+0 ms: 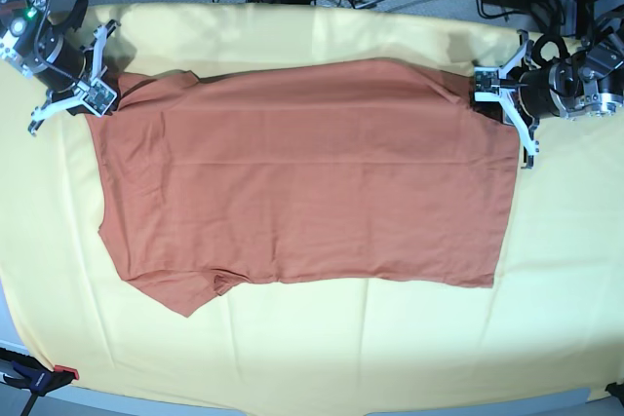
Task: Fold the T-shirt properly
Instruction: 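Hold the shoulder corners with both grippers and adjust the shirt flat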
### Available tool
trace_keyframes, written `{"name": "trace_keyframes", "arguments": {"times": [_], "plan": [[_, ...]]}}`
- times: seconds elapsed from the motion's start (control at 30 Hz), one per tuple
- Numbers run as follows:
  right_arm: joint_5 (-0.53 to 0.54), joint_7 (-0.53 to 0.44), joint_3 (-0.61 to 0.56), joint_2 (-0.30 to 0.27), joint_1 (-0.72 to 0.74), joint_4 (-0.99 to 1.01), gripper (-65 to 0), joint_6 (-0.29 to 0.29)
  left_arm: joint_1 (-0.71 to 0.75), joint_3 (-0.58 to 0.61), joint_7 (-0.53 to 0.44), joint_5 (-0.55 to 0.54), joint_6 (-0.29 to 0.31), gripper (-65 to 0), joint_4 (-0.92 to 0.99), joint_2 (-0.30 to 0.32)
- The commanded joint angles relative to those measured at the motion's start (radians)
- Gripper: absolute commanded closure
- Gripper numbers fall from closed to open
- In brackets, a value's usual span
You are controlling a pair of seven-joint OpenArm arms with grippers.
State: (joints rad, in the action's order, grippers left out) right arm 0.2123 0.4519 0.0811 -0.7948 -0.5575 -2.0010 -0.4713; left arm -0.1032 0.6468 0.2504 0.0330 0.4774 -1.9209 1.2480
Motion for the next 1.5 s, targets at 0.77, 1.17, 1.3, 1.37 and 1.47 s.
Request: {"name": "trace_keyframes", "arguments": {"times": [0.77,1.17,1.3,1.37,1.47], "plan": [[0.080,-0.041,0.010,-0.014,0.108,0.105,0.0,-0.039,-0.108,-0.013,-0.006,0.132,-0.254,0.0,0.128,-0.093],[0.065,-0.041,0.010,0.049,0.109,0.105,-5.2,0.014,-0.131,-0.013,-0.014,0.109,-0.248,-0.2,0.128,-0.100],[0.024,-0.037,0.011,0.048,0.137,0.105,-36.3,0.101,-0.160,-0.013,0.050,0.104,-0.288,-29.2,0.128,-0.098],[0.020,-0.036,0.011,0.047,0.153,0.105,-39.0,0.106,-0.175,-0.013,0.070,0.051,-0.287,-34.3,0.128,-0.097],[0.027,0.019,0.011,0.046,0.176,0.089,-38.8,0.060,-0.177,-0.013,0.072,0.040,-0.277,-34.3,0.128,-0.084]]}}
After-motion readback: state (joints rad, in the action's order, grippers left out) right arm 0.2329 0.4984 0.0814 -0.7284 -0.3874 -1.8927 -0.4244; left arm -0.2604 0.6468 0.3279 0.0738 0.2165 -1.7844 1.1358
